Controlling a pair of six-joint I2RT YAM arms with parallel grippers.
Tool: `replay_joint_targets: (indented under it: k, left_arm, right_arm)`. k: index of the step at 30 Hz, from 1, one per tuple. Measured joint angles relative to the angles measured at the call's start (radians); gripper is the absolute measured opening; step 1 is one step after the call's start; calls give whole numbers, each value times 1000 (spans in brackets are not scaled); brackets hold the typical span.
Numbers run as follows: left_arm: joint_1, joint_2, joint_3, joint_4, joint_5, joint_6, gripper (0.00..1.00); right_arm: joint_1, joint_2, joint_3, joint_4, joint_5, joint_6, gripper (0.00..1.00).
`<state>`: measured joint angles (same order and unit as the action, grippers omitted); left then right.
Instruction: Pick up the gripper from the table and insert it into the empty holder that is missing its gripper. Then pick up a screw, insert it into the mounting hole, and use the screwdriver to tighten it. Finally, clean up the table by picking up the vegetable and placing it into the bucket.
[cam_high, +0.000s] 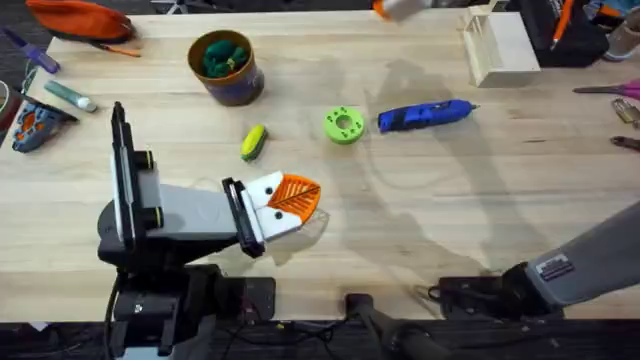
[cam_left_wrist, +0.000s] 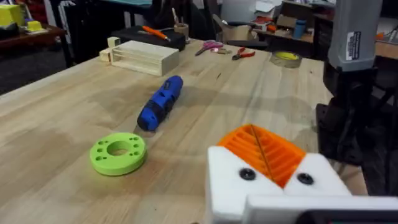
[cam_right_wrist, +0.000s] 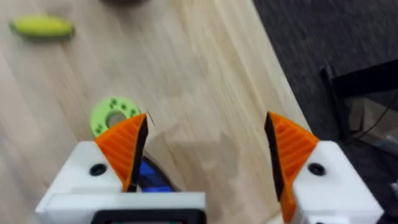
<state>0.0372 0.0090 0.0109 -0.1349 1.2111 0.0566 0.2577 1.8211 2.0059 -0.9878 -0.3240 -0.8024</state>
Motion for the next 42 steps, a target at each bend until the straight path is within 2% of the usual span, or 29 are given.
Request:
replay_joint_targets:
  k: [4, 8, 13, 19, 23, 31, 42]
  left_arm:
    - [0, 0, 0, 0, 0, 0, 15]
    - [0, 0, 0, 0, 0, 0, 15]
    - [0, 0, 0, 0, 0, 0, 15]
    - [0, 0, 0, 0, 0, 0, 15]
    - [0, 0, 0, 0, 0, 0, 15]
    - [0, 0, 0, 0, 0, 0, 15]
    - [0, 0, 0, 2, -5, 0, 15]
  right_arm:
    - [0, -39, 32, 2, -19, 193, 994]
    - [0, -94, 34, 8, 19, 355, 994]
    - [0, -154, 38, -49, 64, 457, 994]
    - [-10, -184, 41, -173, 80, 482, 992]
    - [-27, -183, 39, -199, 87, 485, 994]
    - [-62, -183, 27, -172, 92, 508, 993]
    - [-63, -183, 27, -112, 91, 531, 994]
